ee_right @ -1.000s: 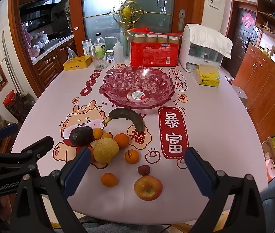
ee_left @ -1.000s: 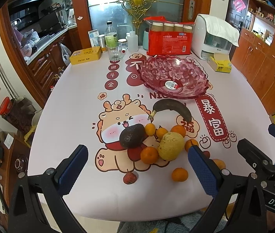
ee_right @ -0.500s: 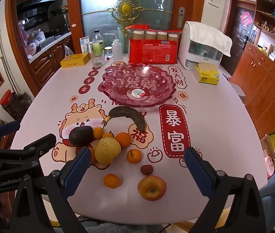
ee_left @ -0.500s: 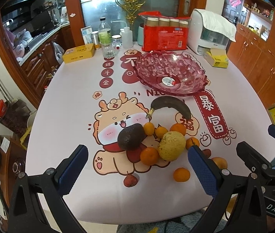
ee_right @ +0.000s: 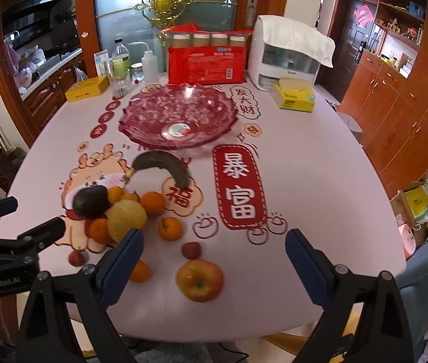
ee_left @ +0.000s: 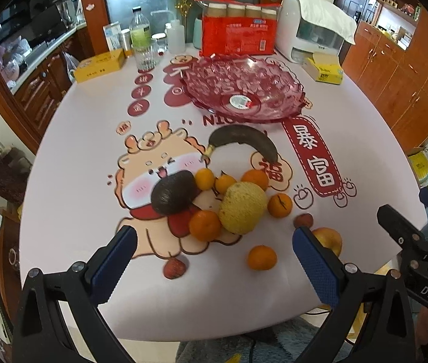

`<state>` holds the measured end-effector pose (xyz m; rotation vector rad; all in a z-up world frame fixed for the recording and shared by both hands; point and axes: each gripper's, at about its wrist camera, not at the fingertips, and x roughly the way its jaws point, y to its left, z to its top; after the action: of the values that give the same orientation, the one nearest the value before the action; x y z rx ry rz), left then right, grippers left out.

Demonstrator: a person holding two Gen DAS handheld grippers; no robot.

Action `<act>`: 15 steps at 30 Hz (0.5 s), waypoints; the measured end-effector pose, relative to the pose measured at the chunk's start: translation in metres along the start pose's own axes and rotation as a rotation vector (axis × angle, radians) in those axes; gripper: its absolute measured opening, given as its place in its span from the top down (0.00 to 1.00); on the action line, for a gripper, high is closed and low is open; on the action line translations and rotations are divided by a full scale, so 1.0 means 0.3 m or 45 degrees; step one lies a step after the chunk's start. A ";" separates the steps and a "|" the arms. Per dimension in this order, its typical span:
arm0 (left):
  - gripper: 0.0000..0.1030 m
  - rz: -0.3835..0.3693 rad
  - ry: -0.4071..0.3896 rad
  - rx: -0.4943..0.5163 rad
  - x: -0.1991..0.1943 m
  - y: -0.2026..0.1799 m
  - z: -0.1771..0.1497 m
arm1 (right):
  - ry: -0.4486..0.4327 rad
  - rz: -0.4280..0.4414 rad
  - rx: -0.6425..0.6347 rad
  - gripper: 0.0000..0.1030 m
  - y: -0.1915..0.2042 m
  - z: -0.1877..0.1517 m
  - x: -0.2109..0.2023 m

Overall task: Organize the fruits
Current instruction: 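Grasp the orange with the left tool while the right tool grasps the red apple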

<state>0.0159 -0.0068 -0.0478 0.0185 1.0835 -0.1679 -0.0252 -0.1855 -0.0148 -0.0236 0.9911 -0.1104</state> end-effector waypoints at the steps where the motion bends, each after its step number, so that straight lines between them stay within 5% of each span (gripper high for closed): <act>1: 0.01 -0.007 0.004 -0.015 0.004 -0.004 -0.002 | 0.010 0.005 -0.006 0.08 -0.011 -0.005 0.010; 8: 0.01 -0.027 -0.032 -0.170 0.018 -0.009 -0.027 | 0.074 0.064 -0.139 0.08 -0.048 -0.024 0.099; 15: 0.01 -0.033 0.084 -0.187 0.107 -0.062 -0.059 | 0.189 0.198 -0.268 0.09 -0.061 -0.064 0.230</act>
<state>0.0123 -0.0275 -0.0831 -0.1225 1.1601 -0.1109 -0.0053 -0.2104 -0.0817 -0.1326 1.1455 0.1372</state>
